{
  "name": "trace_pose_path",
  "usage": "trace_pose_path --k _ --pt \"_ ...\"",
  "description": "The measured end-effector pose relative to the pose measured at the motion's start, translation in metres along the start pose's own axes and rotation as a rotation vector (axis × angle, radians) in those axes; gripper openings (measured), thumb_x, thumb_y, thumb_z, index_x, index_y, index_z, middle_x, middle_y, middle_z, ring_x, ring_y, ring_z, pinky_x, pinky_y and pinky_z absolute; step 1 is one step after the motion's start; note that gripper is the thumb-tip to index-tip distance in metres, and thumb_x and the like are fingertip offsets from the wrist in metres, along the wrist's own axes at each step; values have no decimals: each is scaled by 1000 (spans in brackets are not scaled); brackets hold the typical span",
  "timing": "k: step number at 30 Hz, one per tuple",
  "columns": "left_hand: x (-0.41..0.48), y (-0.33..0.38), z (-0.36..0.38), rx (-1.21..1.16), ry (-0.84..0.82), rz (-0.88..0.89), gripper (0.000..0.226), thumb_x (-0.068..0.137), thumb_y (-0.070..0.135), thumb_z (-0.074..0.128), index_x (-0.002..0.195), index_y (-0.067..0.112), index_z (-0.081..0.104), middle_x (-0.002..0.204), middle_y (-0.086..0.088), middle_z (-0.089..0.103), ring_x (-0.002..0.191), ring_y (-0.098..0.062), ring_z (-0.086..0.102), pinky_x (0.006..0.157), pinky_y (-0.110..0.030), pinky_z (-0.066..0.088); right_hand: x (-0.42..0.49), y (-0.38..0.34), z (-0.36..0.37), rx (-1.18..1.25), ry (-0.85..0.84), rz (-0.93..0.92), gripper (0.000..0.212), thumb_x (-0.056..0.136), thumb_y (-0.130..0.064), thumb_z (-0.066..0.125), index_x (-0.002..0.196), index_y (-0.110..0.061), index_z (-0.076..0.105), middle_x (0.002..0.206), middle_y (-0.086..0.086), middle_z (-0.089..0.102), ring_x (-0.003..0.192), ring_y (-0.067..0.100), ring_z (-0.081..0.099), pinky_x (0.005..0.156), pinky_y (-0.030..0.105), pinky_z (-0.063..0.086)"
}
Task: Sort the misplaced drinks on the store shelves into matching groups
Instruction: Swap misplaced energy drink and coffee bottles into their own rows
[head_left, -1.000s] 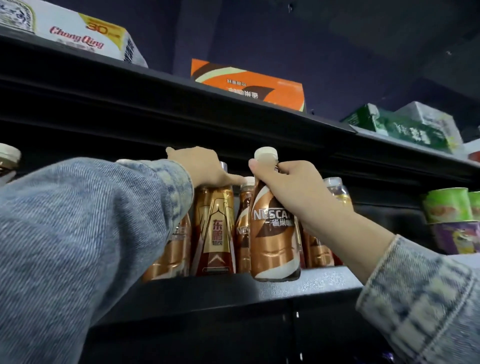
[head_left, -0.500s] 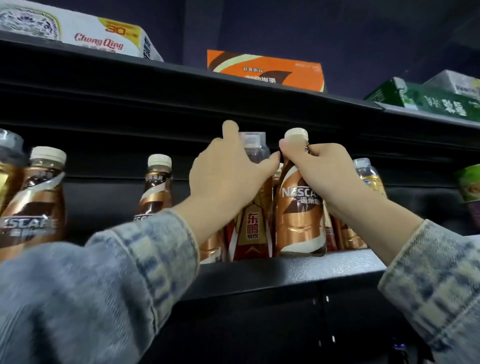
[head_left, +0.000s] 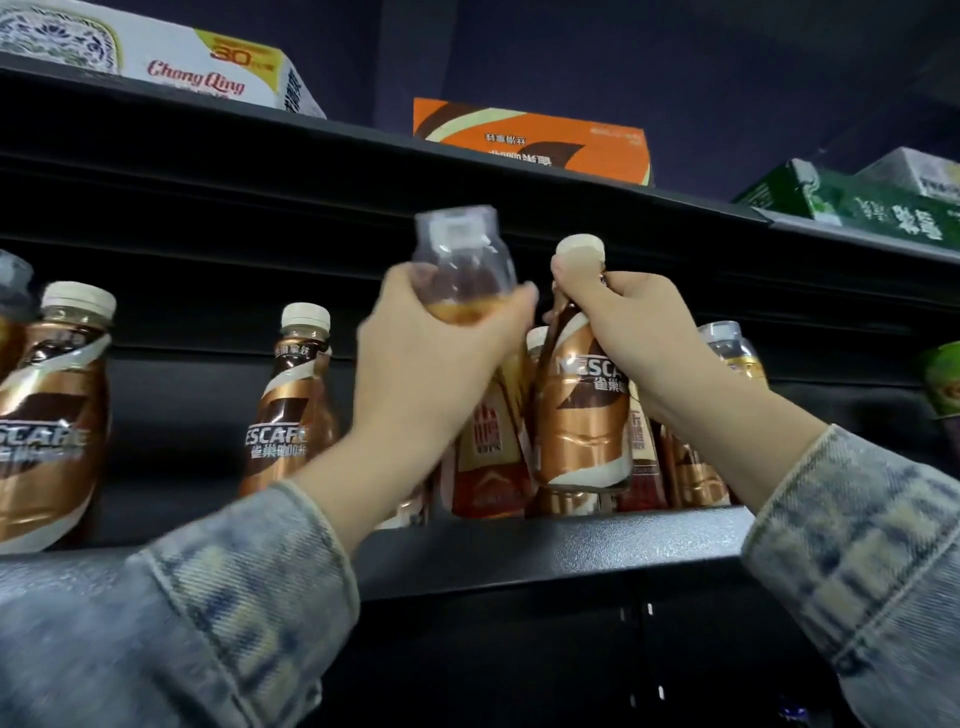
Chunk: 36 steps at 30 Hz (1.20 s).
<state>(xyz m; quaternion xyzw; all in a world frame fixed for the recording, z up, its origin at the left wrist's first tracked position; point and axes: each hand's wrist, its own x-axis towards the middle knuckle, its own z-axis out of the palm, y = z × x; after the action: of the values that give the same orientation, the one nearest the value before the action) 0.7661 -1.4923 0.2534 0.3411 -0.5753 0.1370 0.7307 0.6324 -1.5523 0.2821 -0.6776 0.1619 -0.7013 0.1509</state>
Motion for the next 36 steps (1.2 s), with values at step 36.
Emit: trace_pose_path --k 36 --pt "-16 0 -98 151 -134 -373 41 66 55 69 78 16 64 54 2 71 43 -12 66 58 -28 51 24 26 54 -798 -209 -193 45 75 -64 59 87 -20 63 76 -2 62 86 23 62 90 54 46"
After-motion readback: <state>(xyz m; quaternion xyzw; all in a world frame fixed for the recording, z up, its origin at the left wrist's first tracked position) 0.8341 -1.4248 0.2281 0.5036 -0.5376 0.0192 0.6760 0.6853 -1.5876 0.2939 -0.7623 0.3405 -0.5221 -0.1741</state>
